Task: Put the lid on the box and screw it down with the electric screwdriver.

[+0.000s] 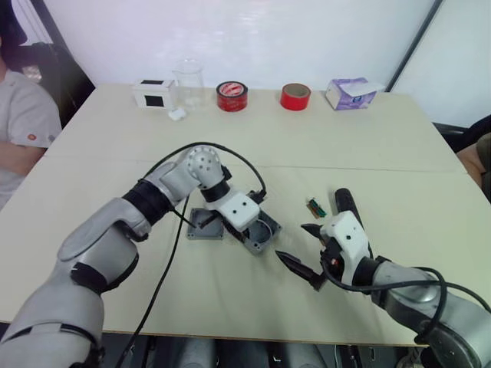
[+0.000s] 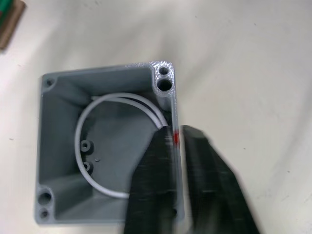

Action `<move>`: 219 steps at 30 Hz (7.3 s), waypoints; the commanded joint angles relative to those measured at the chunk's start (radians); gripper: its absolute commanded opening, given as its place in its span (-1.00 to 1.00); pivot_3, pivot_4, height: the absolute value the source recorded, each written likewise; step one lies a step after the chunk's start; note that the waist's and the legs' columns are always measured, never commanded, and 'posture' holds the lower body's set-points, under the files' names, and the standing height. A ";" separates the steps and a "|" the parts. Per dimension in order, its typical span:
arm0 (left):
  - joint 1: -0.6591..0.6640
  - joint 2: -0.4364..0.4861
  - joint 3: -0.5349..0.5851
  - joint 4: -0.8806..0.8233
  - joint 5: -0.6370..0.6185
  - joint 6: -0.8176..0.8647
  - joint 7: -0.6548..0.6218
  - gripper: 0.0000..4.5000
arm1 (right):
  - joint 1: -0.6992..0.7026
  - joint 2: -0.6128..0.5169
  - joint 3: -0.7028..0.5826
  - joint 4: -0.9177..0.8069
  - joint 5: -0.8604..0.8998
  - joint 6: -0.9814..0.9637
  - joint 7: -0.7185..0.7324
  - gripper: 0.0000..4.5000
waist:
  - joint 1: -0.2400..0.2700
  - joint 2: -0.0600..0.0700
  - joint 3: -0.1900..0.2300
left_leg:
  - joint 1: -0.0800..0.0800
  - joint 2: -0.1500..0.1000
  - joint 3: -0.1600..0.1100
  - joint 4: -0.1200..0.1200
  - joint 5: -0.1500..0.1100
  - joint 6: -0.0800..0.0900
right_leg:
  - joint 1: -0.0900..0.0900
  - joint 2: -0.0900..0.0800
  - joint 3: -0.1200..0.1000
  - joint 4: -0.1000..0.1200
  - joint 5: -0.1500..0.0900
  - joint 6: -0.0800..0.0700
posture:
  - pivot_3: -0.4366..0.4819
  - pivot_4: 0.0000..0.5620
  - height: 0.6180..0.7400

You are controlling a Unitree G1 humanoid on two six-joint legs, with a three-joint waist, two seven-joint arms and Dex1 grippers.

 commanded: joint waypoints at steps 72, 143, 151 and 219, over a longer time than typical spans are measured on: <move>0.344 -0.121 0.922 -0.422 -0.433 0.852 1.296 -0.98 | -0.727 0.281 -0.226 0.599 0.261 0.131 -0.039 1.00 | -0.020 -0.001 0.001 | 0.013 -0.003 0.000 -0.003 0.003 -0.005 | 0.006 -0.005 0.000 0.013 -0.002 0.003 | -0.05 -0.47 1.00; 0.478 -0.084 0.824 -0.614 -0.393 1.023 0.846 -0.99 | -0.042 -0.118 0.364 0.281 -1.376 -1.080 -0.166 -0.94 | -0.025 -0.002 0.001 | 0.004 -0.004 -0.001 -0.015 0.009 -0.015 | -0.002 -0.003 0.000 -0.001 0.000 0.006 | -0.05 -0.47 1.00; 0.483 -0.029 0.750 -0.646 -0.353 1.024 0.742 -0.99 | -0.066 -0.066 0.350 0.330 -1.440 -1.148 -0.121 -0.94 | -0.022 -0.002 0.001 | 0.004 -0.003 -0.001 -0.014 0.009 -0.015 | -0.002 -0.002 0.000 -0.001 0.000 0.005 | -0.05 -0.47 1.00; 0.601 0.021 0.484 -0.582 -0.005 0.827 0.618 -1.00 | 0.000 0.064 0.281 0.445 -1.540 -1.286 -0.019 0.64 | -0.021 -0.004 -0.008 | 0.027 -0.002 0.000 -0.015 0.008 -0.013 | 0.020 -0.002 0.001 -0.001 -0.003 0.000 | -0.05 -0.47 1.00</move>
